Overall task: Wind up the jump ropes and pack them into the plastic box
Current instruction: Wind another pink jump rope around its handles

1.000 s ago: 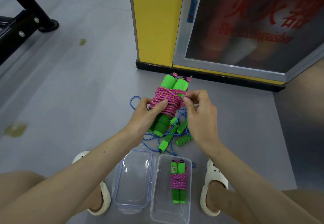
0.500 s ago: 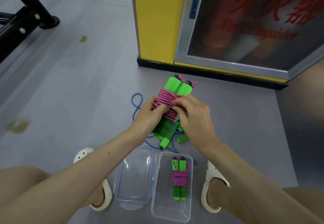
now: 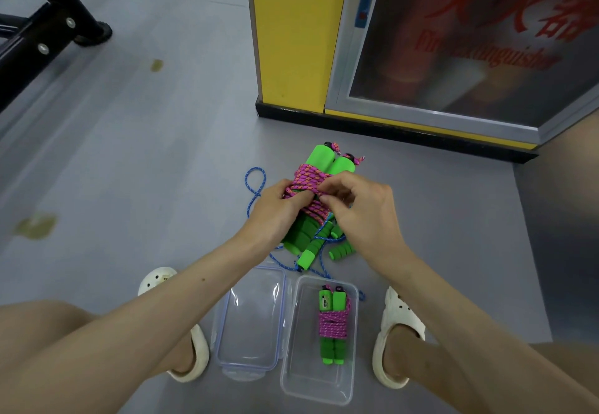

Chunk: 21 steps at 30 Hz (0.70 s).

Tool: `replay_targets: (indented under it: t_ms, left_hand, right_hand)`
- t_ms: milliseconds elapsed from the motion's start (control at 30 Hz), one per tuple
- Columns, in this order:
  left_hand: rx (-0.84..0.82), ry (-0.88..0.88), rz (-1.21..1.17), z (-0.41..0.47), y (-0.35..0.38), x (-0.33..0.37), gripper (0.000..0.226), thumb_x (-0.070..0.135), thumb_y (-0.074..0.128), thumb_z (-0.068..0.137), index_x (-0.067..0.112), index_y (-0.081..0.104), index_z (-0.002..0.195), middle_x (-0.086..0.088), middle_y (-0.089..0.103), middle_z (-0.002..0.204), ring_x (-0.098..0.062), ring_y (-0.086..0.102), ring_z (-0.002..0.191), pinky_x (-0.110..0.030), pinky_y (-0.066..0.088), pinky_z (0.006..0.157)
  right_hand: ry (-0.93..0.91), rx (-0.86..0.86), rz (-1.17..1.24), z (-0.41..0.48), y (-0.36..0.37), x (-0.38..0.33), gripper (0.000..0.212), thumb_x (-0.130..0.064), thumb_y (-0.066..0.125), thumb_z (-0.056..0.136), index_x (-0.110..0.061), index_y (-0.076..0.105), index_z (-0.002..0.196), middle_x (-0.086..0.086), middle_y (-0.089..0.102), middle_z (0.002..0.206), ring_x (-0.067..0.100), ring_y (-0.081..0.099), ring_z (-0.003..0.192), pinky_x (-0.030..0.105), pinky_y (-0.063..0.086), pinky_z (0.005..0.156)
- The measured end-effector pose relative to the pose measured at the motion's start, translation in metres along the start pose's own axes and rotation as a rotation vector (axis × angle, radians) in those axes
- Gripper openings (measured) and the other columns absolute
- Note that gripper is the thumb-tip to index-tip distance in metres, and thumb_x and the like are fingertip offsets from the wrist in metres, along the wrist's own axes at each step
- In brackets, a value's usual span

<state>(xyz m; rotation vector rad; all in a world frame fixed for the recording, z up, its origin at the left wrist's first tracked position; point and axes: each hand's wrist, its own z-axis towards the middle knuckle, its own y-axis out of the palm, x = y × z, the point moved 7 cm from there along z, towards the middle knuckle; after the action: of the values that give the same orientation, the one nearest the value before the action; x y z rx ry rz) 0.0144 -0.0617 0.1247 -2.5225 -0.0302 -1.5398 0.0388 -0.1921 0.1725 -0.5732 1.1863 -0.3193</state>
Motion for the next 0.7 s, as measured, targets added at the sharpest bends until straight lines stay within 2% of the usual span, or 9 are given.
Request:
replay_targets:
  t_ms: [100, 167, 233, 300, 400, 533, 700]
  left_hand:
    - [-0.004, 0.056, 0.033, 0.000, 0.001, 0.008, 0.014, 0.017, 0.058, 0.092, 0.012, 0.063, 0.103, -0.007, 0.069, 0.093, -0.021, 0.066, 0.086, -0.036, 0.053, 0.082]
    - [-0.003, 0.078, 0.051, 0.000, 0.002, 0.011, 0.013, 0.017, 0.059, 0.091, 0.013, 0.064, 0.102, -0.008, 0.070, 0.094, -0.020, 0.066, 0.085, -0.036, 0.052, 0.082]
    - [-0.006, 0.088, 0.083, -0.001, 0.004, 0.010, 0.015, 0.019, 0.060, 0.091, 0.013, 0.064, 0.104, -0.007, 0.070, 0.095, -0.021, 0.066, 0.087, -0.039, 0.053, 0.085]
    - [-0.004, 0.094, 0.107, -0.001, 0.005, 0.007, 0.017, 0.022, 0.060, 0.091, 0.014, 0.064, 0.106, -0.007, 0.071, 0.095, -0.023, 0.067, 0.090, -0.044, 0.052, 0.088]
    - [0.019, 0.100, 0.118, -0.002, 0.005, 0.005, 0.016, 0.024, 0.060, 0.090, 0.016, 0.064, 0.103, -0.004, 0.070, 0.093, -0.021, 0.066, 0.089, -0.045, 0.052, 0.088]
    - [0.065, 0.101, 0.181, 0.000, 0.006, 0.004, 0.014, 0.029, 0.058, 0.089, 0.019, 0.062, 0.099, -0.001, 0.068, 0.090, -0.019, 0.064, 0.088, -0.043, 0.051, 0.085]
    - [0.116, 0.061, 0.191, 0.000, 0.007, 0.000, 0.014, 0.029, 0.055, 0.089, 0.018, 0.060, 0.097, -0.002, 0.066, 0.091, -0.023, 0.062, 0.091, -0.045, 0.049, 0.087]
  right_hand:
    - [0.049, 0.091, -0.004, -0.002, -0.005, 0.001, 0.010, 0.001, 0.068, 0.081, -0.007, 0.070, 0.086, -0.002, 0.066, 0.078, -0.001, 0.057, 0.068, 0.004, 0.043, 0.068]
    - [0.134, 0.112, 0.040, -0.003, -0.008, 0.006, 0.009, 0.000, 0.068, 0.082, -0.008, 0.067, 0.087, -0.008, 0.063, 0.075, -0.003, 0.057, 0.068, 0.004, 0.043, 0.066]
    - [0.160, 0.128, 0.034, -0.004, -0.009, 0.010, 0.008, 0.000, 0.068, 0.081, -0.007, 0.067, 0.086, -0.007, 0.063, 0.074, -0.002, 0.058, 0.067, 0.005, 0.044, 0.065]
    - [0.102, 0.146, -0.048, -0.006, -0.009, 0.008, 0.007, 0.000, 0.068, 0.081, -0.006, 0.069, 0.084, 0.001, 0.068, 0.076, 0.006, 0.060, 0.066, 0.012, 0.048, 0.067]
    - [-0.070, 0.159, -0.225, -0.011, -0.002, -0.003, 0.007, -0.003, 0.065, 0.080, -0.003, 0.071, 0.084, 0.009, 0.069, 0.078, 0.021, 0.063, 0.070, 0.032, 0.054, 0.064]
    - [-0.126, 0.080, -0.427, -0.015, 0.014, -0.006, 0.013, -0.009, 0.058, 0.082, -0.002, 0.068, 0.080, 0.012, 0.064, 0.076, 0.027, 0.060, 0.067, 0.034, 0.048, 0.054]
    - [-0.134, -0.008, -0.455, -0.008, 0.018, -0.002, 0.007, 0.004, 0.062, 0.077, -0.001, 0.066, 0.075, 0.012, 0.063, 0.073, 0.028, 0.059, 0.066, 0.033, 0.048, 0.055]
